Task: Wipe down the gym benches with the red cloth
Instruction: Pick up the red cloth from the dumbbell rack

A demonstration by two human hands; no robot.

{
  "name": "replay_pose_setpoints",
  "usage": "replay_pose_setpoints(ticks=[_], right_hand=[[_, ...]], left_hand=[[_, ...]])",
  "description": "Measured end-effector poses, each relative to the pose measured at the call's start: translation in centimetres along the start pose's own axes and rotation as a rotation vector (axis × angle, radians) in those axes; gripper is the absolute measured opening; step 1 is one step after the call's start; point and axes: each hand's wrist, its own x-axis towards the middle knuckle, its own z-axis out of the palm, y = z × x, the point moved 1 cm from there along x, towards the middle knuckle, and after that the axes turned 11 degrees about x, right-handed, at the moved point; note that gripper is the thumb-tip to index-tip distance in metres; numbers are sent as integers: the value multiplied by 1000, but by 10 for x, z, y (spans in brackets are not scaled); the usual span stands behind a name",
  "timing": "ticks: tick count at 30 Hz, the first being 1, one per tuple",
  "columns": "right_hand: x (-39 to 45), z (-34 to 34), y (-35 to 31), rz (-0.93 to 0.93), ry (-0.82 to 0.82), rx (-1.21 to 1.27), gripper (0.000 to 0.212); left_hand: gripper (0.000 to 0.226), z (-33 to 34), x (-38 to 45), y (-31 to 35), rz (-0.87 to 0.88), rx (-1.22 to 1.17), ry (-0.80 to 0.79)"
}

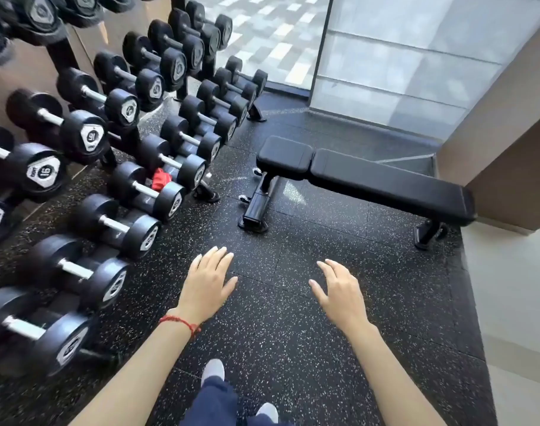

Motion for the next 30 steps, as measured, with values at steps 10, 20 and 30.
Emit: replay_pose_setpoints(ticks=[10,20,30], right_hand=[[73,41,-45,-14,-44,-27,46],[196,95,-135,-22,-70,12,48],[301,136,-203,-78,-102,52,47]], left_hand=[[54,28,36,-75,-41,-22,27],[54,54,104,-206,-41,-58,-115],[56,72,163,-306,-144,-61,-174]])
